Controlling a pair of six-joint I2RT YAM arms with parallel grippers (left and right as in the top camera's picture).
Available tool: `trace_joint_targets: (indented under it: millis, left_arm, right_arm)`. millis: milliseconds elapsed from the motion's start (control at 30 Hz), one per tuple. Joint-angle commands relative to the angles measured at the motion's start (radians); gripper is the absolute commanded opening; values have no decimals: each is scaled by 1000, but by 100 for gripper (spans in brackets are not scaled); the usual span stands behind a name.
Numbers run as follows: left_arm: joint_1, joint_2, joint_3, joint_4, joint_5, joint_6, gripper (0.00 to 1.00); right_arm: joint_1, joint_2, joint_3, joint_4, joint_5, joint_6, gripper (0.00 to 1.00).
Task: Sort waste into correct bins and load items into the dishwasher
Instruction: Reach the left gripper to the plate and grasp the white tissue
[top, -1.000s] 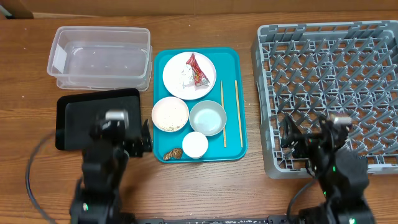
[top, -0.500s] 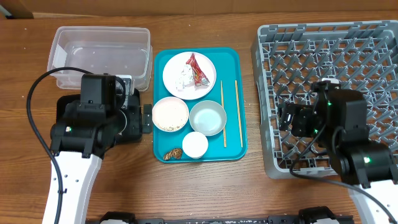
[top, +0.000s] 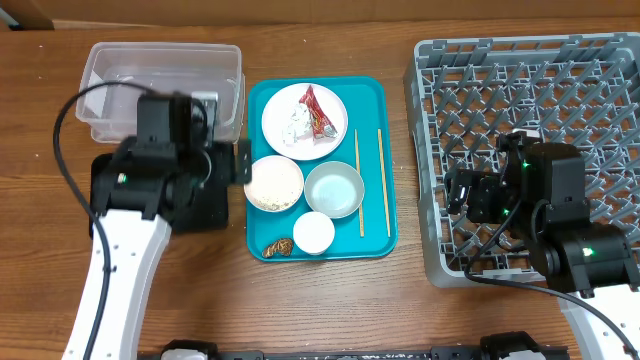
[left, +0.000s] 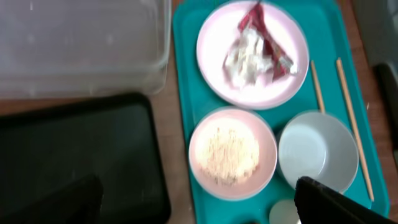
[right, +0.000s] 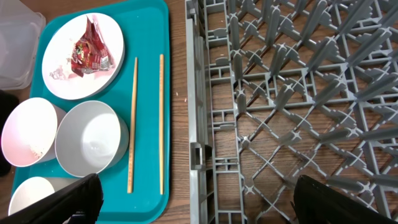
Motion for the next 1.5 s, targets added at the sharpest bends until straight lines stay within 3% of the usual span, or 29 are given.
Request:
trace_joint_targets:
  millis: [0,300,433,533,867,1067,1300,1467]
  left_arm:
    - [-39,105,86,48,5,45,100]
    - [-137,431,274,148,-40,132,100]
    - [-168,550,278,231,-42,140,96]
    - [-185,626,278,280,-39,140,88]
    - [-209,786,278,350,-39,140,82]
    - [-209,815,278,351,-43,140,63]
    - [-209,814,278,359,-43,140,27]
    - [-209,814,278,359,-43,140,11]
  right_arm:
    - [6,-14,32,0,-6,5,100]
    - [6,-14,32,-3,-6,5,100]
    - [6,-14,32,-4,-6,5,100]
    - [6,-14,32,-10,-6,5,100]
    - [6,-14,32,-29,-5,5,100]
    - [6,-14,32,-31,-6,5,100]
    - [6,-14,32,-33,-6,5,100]
    - [6,-14,32,-47,-6,5,100]
